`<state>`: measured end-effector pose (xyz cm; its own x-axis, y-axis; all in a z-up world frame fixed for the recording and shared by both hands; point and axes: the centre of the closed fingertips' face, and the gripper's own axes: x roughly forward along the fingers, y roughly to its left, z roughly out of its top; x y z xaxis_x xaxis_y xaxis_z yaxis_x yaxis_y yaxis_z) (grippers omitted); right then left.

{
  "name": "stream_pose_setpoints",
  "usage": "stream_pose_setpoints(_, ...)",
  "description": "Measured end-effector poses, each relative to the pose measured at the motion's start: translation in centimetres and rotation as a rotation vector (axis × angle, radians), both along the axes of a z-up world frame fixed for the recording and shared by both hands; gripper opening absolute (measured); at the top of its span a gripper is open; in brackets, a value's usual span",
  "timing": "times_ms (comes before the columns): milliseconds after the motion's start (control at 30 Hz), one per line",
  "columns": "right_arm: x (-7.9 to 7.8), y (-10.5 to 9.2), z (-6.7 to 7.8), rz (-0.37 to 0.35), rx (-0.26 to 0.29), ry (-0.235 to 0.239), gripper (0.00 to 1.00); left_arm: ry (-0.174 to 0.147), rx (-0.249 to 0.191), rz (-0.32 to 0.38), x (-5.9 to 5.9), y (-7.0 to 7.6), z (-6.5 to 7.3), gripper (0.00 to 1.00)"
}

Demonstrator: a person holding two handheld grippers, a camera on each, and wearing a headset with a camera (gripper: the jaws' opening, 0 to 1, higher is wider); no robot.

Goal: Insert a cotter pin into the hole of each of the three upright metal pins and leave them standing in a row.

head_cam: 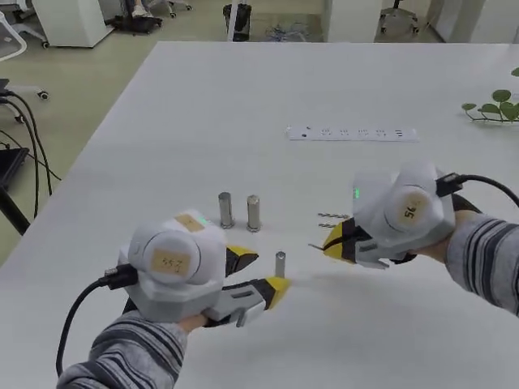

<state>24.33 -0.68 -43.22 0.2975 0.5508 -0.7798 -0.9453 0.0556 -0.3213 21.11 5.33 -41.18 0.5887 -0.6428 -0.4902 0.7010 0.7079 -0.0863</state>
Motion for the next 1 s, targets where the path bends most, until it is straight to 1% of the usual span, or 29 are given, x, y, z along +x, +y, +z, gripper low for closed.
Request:
stream_pose_setpoints(167, -1.5, 0.6, 0.3, 0.048, -0.003, -0.030, 0.00, 0.009, -0.033, -0.007, -0.2, -0.7, 0.4, 0.26)
stream_pose_setpoints(233, -2.1, 0.9, 0.4, 0.071, -0.002, -0.043, 0.00, 0.018, -0.050, -0.008, -0.4, -0.9, 0.6, 0.25)
stream_pose_setpoints(300, -2.7, 1.4, 0.6, 0.105, 0.001, -0.061, 0.00, 0.037, -0.064, -0.005, -0.5, -1.1, 0.5, 0.23)
stream_pose_setpoints(367, -3.3, 1.7, 0.8, 0.119, 0.005, -0.064, 0.00, 0.052, -0.084, -0.002, -0.7, -1.3, 0.5, 0.21)
stream_pose_setpoints(467, -4.0, 2.0, 1.1, 0.140, 0.009, -0.074, 0.00, 0.085, -0.131, 0.004, -1.1, -1.6, 0.6, 0.18)
stream_pose_setpoints(500, -4.3, 2.3, 1.3, 0.151, 0.017, -0.083, 0.00, 0.093, -0.141, 0.007, -1.2, -1.7, 0.6, 0.17)
stream_pose_setpoints(567, -4.8, 2.5, 1.4, 0.159, 0.023, -0.086, 0.00, 0.108, -0.158, 0.011, -1.4, -1.7, 0.5, 0.16)
stream_pose_setpoints(667, -5.2, 2.8, 1.6, 0.172, 0.031, -0.094, 0.00, 0.134, -0.183, 0.005, -1.8, -2.0, 0.5, 0.12)
stream_pose_setpoints(800, -5.8, 3.3, 1.9, 0.199, 0.040, -0.104, 0.00, 0.146, -0.205, 0.004, -2.0, -2.2, 0.6, 0.06)
stream_pose_setpoints(933, -6.0, 3.5, 2.0, 0.209, 0.043, -0.107, 0.00, 0.157, -0.224, 0.002, -2.2, -2.3, 0.7, 0.01)
stream_pose_setpoints(1000, -6.1, 3.5, 2.1, 0.209, 0.045, -0.109, 0.00, 0.159, -0.228, 0.001, -2.3, -2.3, 0.7, 0.00)
